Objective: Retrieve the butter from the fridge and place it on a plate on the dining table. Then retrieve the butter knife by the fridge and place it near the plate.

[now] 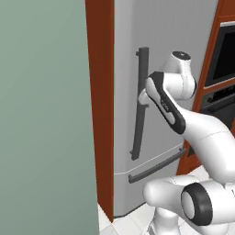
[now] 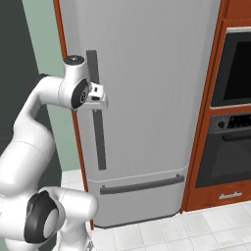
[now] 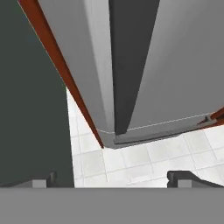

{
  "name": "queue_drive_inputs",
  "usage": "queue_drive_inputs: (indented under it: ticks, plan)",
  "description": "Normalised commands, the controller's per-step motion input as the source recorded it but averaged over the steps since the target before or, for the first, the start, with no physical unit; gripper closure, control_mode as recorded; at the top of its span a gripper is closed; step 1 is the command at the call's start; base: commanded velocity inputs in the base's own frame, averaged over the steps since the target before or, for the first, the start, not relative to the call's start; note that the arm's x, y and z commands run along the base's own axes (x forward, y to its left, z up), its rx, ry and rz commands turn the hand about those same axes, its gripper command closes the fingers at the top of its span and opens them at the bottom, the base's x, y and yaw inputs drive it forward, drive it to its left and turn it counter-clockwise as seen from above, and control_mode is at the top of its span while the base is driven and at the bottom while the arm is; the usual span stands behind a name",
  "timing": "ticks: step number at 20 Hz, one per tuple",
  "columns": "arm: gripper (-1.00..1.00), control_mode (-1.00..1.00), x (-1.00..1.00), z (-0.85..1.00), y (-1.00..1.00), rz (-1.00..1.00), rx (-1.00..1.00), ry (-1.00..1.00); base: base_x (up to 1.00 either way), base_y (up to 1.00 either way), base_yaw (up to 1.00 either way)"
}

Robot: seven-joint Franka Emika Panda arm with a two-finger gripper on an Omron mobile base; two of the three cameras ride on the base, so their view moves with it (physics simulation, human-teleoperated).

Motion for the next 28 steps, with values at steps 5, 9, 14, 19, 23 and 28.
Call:
queue_drive_inputs:
  ticks: [5, 9, 14, 19, 23, 28]
  plan:
    - [-1.0, -1.0, 0.22, -0.03, -0.15, 0.15, 0.01, -0.11, 0.0, 0.0, 0.0]
    - [-1.0, -1.0, 0.26, 0.0, -0.01, 0.11, 0.0, -0.08, 0.0, 0.0, 0.0]
    - [-1.0, -1.0, 0.38, -0.09, -0.09, 0.06, 0.0, -0.02, 0.0, 0.0, 0.0]
    - [-1.0, -1.0, 0.38, -0.1, -0.06, 0.04, 0.0, 0.0, 0.0, 0.0, 0.0]
    - [-1.0, -1.0, 0.31, -0.08, 0.0, 0.06, 0.0, -0.02, 0.0, 0.0, 0.0]
    - [-1.0, -1.0, 0.36, -0.1, 0.0, 0.05, 0.0, -0.01, 0.0, 0.0, 0.0]
